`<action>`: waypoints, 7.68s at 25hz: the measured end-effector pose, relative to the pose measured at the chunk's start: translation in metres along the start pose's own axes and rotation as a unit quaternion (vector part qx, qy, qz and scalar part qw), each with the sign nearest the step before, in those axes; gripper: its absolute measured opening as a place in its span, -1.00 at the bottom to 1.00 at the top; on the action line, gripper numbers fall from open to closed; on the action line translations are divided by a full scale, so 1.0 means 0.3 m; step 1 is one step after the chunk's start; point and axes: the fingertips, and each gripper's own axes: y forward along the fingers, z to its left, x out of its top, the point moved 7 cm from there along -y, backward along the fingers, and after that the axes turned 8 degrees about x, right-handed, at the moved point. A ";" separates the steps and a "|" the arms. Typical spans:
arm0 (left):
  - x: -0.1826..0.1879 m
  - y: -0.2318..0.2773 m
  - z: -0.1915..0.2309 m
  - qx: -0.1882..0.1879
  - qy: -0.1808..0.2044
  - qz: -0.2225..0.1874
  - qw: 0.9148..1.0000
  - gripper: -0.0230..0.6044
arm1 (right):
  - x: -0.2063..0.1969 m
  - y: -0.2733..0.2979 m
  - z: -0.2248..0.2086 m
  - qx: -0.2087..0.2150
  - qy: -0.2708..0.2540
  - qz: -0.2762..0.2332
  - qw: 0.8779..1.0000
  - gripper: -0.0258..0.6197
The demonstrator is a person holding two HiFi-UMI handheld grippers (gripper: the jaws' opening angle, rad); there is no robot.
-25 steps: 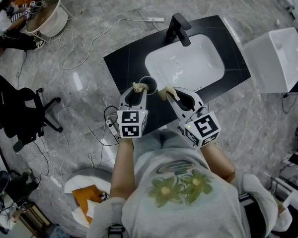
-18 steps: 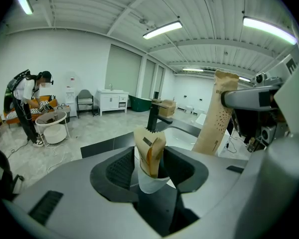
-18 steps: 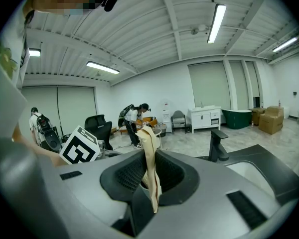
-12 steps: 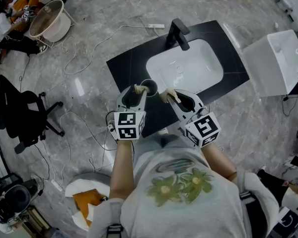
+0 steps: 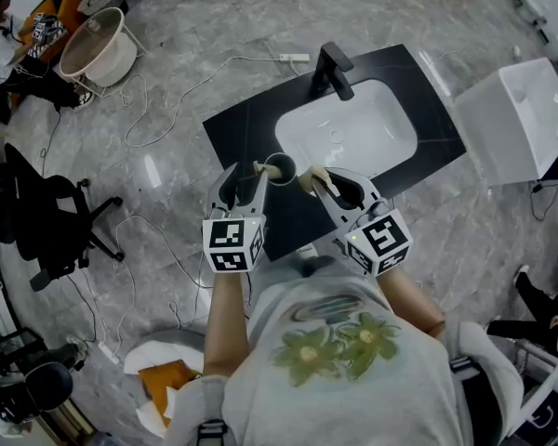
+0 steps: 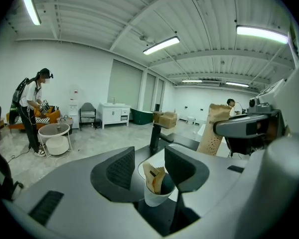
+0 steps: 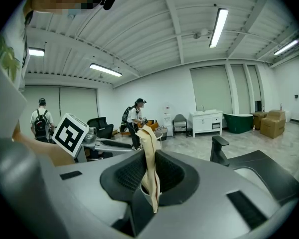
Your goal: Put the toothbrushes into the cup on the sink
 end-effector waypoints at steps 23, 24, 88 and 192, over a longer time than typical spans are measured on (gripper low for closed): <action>0.003 -0.106 -0.023 0.002 0.018 -0.005 1.000 -0.86 | 0.030 -0.006 0.022 0.001 0.000 -0.018 1.000 -0.68; 0.002 -0.108 -0.023 0.001 0.017 -0.005 1.000 -0.87 | 0.033 -0.003 0.023 0.001 0.000 -0.019 1.000 -0.68; -0.013 -0.035 0.094 -0.010 -0.010 0.013 1.000 -0.87 | 0.020 0.203 -0.049 0.000 -0.007 -0.007 1.000 -0.68; -0.049 -0.023 0.091 0.003 -0.017 0.036 0.999 -0.87 | -0.246 0.315 -0.118 0.008 0.040 0.101 0.994 -0.68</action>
